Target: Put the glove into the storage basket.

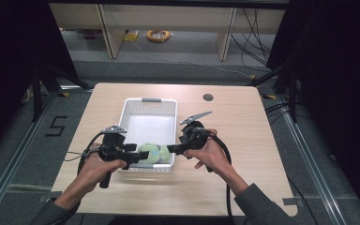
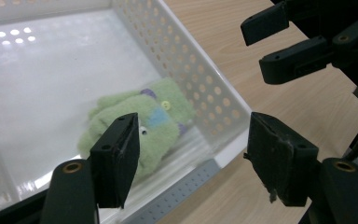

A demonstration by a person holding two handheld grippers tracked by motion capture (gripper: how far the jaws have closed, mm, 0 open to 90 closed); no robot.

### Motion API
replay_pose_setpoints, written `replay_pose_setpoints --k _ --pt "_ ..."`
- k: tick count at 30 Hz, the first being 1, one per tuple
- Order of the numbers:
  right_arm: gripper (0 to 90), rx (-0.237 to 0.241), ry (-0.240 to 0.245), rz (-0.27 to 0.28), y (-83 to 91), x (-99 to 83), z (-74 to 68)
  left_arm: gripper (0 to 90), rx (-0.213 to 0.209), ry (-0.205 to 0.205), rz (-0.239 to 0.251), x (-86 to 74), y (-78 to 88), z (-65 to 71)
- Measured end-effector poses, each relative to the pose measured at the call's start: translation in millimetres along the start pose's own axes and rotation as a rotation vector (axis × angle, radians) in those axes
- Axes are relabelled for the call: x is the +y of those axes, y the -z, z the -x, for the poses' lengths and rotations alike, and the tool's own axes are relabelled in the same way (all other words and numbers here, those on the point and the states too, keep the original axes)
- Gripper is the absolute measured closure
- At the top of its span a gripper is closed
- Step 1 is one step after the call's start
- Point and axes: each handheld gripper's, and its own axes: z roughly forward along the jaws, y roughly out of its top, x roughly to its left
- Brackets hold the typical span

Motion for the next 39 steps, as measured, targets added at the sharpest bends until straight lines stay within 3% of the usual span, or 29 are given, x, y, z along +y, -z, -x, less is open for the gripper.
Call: replay_pose_setpoints --k 1,2,6,14,19,20,21,23,26,27,28,29,31,32,34,35,36,39 --pt "35.6 -0.003 0.004 0.01 2.2 -2.2 1.2 33.5 0.005 -0.017 -0.013 -1.8 0.8 0.5" --pt "35.1 0.0 0.02 0.023 4.7 -4.3 2.8 32.7 -0.001 -0.002 0.002 -3.5 -0.8 3.2" --pt "34.3 0.016 0.03 0.051 13.2 -12.2 5.3 30.2 -0.016 -0.023 0.023 -8.3 0.9 8.9" --pt "32.0 0.018 0.019 0.093 28.6 -28.4 8.1 23.1 -0.042 -0.049 0.051 -17.1 1.9 22.0" --pt "31.8 0.005 0.005 0.093 36.3 -38.9 9.6 19.2 -0.081 -0.065 0.075 -24.3 0.6 33.3" --pt "31.7 0.013 0.027 0.107 36.7 -41.6 12.8 18.8 -0.098 -0.07 0.066 -25.9 -0.1 34.9" --pt "31.7 0.018 0.01 0.106 37.9 -44.2 12.3 18.2 -0.103 -0.07 0.067 -27.2 -0.9 36.7" --pt "31.6 0.008 0.023 0.116 39.7 -49.1 15.1 17.8 -0.114 -0.086 0.067 -30.8 -2.1 40.9" --pt "31.6 0.004 -0.006 0.111 43.4 -56.7 13.7 17.8 -0.134 -0.088 0.07 -35.9 -4.2 46.9" --pt "31.6 0.01 0.01 0.124 43.4 -59.2 15.3 17.8 -0.146 -0.093 0.074 -38.3 -6.0 49.1" --pt "31.6 0.016 -0.005 0.123 44.7 -62.1 14.0 17.8 -0.149 -0.097 0.074 -40.6 -6.9 51.8" --pt "31.5 0.019 0.023 0.133 44.9 -64.4 15.8 17.9 -0.153 -0.101 0.077 -43.2 -8.3 54.0" --pt "31.3 0.001 0.016 0.134 48.0 -69.8 14.1 18.0 -0.171 -0.103 0.068 -48.0 -11.3 57.5" --pt "31.2 0.019 -0.006 0.141 47.7 -72.8 12.2 18.0 -0.174 -0.107 0.062 -49.5 -12.3 58.3" --pt "31.1 0.009 0.018 0.147 48.6 -77.4 13.9 18.1 -0.173 -0.115 0.066 -54.3 -15.8 60.2" --pt "31.0 -0.003 0.007 0.142 49.5 -79.9 12.1 18.2 -0.159 -0.12 0.067 -56.4 -17.0 61.1" --pt "31.0 -0.002 0.029 0.15 49.1 -81.8 13.6 18.2 -0.147 -0.137 0.058 -57.8 -17.9 61.6" --pt "30.9 0.006 0.015 0.151 49.3 -88.3 11.4 18.3 -0.149 -0.142 0.053 -61.0 -21.1 62.0"
